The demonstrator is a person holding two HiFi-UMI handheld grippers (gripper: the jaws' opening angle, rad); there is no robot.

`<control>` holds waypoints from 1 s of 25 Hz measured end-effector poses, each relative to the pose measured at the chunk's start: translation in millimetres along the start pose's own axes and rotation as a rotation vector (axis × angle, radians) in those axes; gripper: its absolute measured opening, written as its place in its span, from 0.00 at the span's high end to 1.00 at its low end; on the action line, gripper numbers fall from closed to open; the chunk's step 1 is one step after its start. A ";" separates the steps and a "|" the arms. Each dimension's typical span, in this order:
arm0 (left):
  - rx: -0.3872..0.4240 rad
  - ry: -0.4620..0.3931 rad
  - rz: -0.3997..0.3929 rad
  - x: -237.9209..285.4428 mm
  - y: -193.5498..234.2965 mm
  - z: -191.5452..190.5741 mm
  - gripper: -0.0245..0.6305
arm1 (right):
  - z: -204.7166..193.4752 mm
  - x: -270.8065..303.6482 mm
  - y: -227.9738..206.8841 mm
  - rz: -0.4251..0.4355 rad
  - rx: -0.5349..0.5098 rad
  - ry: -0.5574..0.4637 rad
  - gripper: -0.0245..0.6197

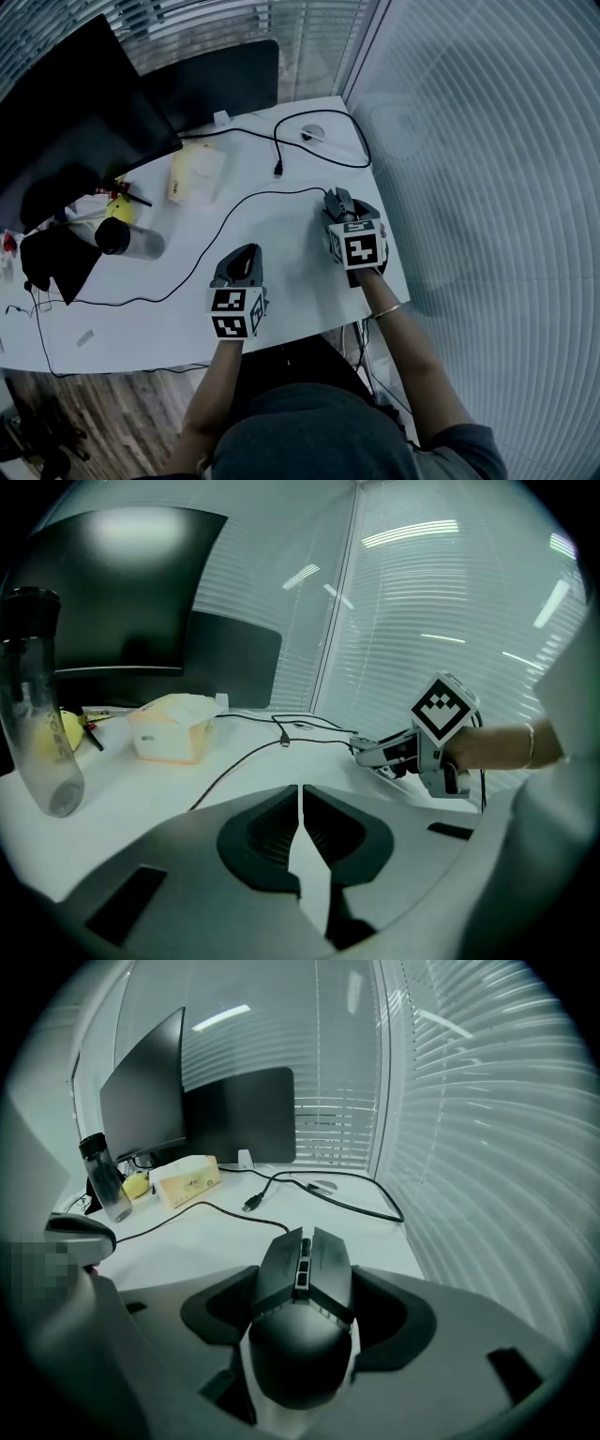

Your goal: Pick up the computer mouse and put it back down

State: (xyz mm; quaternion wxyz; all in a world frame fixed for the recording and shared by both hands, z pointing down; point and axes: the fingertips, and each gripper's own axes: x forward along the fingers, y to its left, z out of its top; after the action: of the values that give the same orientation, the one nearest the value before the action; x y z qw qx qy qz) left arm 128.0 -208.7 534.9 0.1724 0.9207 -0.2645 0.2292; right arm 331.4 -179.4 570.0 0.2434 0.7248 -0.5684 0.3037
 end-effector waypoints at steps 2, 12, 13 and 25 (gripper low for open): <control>-0.005 0.004 0.003 3.3 0.8 1.4 0.91 | 0.7 5.7 -4.2 -0.001 0.007 0.008 0.49; -0.022 0.017 0.022 15.1 8.7 -0.4 0.91 | -4.7 26.3 -16.3 -0.006 0.041 0.044 0.49; -0.024 0.017 0.023 15.8 9.7 -0.6 0.91 | -4.8 27.3 -16.2 -0.004 0.044 0.045 0.49; -0.025 0.027 0.010 20.6 8.1 -1.2 0.91 | -2.7 29.9 -15.7 0.017 0.053 0.037 0.47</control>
State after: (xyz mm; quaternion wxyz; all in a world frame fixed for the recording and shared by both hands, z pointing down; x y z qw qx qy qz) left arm 138.5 -223.1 548.1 0.1862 0.9141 -0.2694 0.2392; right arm 351.3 -194.1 593.2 0.2323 0.7204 -0.5617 0.3340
